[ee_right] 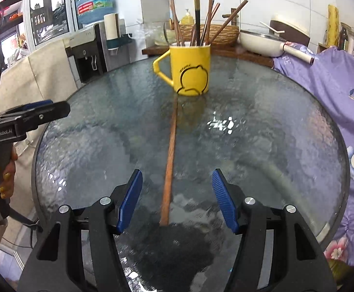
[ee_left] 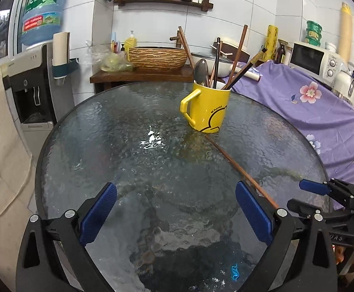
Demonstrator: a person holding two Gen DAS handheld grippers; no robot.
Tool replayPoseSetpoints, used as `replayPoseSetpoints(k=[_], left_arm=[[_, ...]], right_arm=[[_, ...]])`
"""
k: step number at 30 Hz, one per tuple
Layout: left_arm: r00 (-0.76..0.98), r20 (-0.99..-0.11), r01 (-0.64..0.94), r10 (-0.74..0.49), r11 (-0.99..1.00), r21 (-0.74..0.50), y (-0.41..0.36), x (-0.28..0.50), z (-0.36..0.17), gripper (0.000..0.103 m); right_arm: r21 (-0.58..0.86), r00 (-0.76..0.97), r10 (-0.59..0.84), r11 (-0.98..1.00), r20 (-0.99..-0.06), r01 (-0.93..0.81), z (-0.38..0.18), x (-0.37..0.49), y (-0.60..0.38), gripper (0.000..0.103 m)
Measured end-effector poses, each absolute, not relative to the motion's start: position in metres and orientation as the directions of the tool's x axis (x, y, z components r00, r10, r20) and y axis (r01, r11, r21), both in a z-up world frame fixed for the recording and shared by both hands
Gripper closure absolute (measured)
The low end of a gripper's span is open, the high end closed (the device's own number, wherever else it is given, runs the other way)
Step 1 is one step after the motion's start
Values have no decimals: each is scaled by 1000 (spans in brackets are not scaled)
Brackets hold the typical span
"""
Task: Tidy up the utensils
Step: 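Close the right tool on the last wooden chopstick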
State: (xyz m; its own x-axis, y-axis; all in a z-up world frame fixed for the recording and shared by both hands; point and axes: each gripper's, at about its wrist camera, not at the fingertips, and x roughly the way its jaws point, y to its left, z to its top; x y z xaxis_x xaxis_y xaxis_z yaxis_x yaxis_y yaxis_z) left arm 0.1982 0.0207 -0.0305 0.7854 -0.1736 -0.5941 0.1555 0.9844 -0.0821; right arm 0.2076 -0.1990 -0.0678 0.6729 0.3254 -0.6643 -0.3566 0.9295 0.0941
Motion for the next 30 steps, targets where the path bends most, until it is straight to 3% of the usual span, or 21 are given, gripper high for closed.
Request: replayPoseSetpoints(k=[6,15,20,22,25,30], left_arm=[[771,-609,172,-188,981,-85,13,195,-38,7],[764,-622,166,-170,984,-65,10,193,-45,7],[759,-628,163,-171,984,-71,10,194,-47,7],[757,-630,164,-171,984,-71,9,194,-48,7],[755,-632,169,-176,983,-71,6,194,-48,7],[754,-632,176,-179,982,-68,2,193,-48,7]], right_arm=[[72,659,314,928,-684,-367,-77,204,-190,46],[65,630,300,928,-716,-367,-92,206,-182,73],[32,650,277,931,-708,-362,-94,202,-179,76],[31,653,277,932,-705,-362,-94,200,-178,86],[26,665,271,935,-696,-353,-94,199,-180,92],[52,671,287,936,-684,-348,-92,196,-186,95]])
